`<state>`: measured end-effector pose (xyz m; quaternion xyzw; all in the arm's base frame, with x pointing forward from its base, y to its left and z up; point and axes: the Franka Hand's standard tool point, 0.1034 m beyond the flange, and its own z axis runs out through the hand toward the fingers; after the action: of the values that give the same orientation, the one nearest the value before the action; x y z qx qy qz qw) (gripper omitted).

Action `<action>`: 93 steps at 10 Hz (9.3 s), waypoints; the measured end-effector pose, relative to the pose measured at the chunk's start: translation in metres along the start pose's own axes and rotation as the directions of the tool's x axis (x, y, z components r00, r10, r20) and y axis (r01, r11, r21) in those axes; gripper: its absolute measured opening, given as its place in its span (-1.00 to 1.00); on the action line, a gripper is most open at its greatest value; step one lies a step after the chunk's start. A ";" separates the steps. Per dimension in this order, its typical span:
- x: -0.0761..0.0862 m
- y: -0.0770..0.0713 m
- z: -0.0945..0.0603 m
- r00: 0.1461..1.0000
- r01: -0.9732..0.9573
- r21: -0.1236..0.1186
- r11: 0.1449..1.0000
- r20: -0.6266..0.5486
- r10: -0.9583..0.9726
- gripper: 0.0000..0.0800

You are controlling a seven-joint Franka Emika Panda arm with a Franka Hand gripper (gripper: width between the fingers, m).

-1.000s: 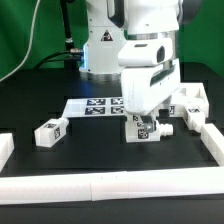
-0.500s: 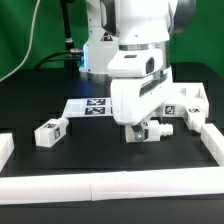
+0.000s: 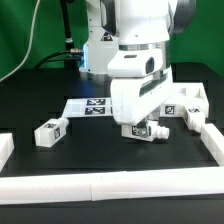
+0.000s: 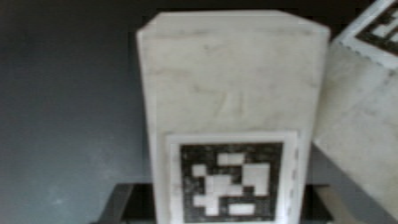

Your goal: Assemble one leg

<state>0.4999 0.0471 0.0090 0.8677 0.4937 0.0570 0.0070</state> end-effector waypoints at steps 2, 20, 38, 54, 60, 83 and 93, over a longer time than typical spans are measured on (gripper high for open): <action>0.001 0.017 -0.008 0.999 0.045 0.004 0.999 0.011 -0.045 -0.29; -0.233 0.035 -0.049 0.983 0.151 0.054 0.987 0.096 -0.156 -0.29; -0.137 0.008 -0.074 0.950 -0.297 -0.005 0.955 0.098 0.296 0.62; -0.027 -0.041 -0.004 0.830 -0.556 0.033 0.831 0.087 0.551 0.62; -0.030 -0.040 -0.004 0.847 -0.529 0.032 0.848 0.081 0.525 -0.29; -0.071 -0.042 -0.044 0.699 -0.706 0.004 0.708 0.166 0.696 0.62; -0.030 -0.056 -0.049 0.527 -0.843 -0.025 0.537 0.156 0.835 0.62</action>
Offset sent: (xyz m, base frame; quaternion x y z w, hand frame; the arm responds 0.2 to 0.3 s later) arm 0.0332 -0.0190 0.0219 0.0111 0.0121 -0.0766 0.9969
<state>0.4319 0.0481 0.0510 0.9995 0.0154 -0.0246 -0.0078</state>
